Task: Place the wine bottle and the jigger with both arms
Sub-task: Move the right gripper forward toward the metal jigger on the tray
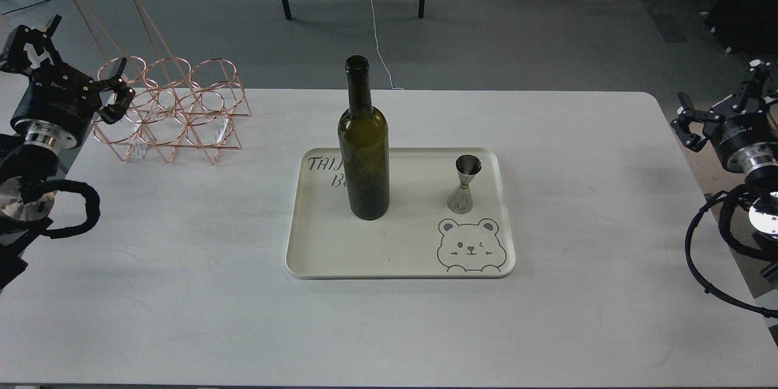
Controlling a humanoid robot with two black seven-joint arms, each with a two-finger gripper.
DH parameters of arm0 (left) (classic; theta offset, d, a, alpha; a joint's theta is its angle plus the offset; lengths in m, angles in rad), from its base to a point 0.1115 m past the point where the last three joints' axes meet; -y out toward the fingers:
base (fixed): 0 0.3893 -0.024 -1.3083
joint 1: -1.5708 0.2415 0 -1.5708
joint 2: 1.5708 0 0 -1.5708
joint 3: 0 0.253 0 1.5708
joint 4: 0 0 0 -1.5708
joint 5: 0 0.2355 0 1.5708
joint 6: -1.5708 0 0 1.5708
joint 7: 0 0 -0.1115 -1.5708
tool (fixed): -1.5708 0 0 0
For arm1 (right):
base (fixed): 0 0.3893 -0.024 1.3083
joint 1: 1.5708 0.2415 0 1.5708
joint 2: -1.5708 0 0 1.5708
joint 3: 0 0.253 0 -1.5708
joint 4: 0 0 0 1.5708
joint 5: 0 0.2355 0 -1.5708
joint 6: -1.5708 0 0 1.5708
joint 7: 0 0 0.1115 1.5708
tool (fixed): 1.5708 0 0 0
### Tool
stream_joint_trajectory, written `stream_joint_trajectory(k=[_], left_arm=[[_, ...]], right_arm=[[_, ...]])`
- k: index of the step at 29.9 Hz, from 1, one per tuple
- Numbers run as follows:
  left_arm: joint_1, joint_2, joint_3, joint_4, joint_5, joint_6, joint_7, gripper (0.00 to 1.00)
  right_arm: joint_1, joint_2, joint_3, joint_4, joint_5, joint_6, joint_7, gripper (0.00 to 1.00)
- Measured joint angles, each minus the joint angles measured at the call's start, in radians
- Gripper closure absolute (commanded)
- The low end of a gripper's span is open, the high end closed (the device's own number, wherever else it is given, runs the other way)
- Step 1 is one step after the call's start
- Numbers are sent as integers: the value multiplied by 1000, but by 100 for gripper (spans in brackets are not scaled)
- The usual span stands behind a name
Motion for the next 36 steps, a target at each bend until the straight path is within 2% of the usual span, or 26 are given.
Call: stream_joint_trajectory(k=[10, 16, 23, 30, 36], left_arm=[[-4, -2, -1, 0, 0, 6, 1, 1], [-7, 0, 6, 0, 2, 5, 0, 1], [-6, -9, 17, -10, 10, 19, 0, 1], [-15, 4, 1, -7, 10, 11, 0, 1], [-45, 19, 4, 1, 11, 10, 3, 2]], right_arm=[[21, -5, -8, 17, -12, 5, -3, 1], [63, -84, -105, 145, -148, -13, 6, 1], [51, -266, -136, 463, -429, -158, 25, 1], [-9, -375, -141, 765, -829, -350, 26, 1], [-47, -379, -142, 853, -1200, -432, 29, 1]])
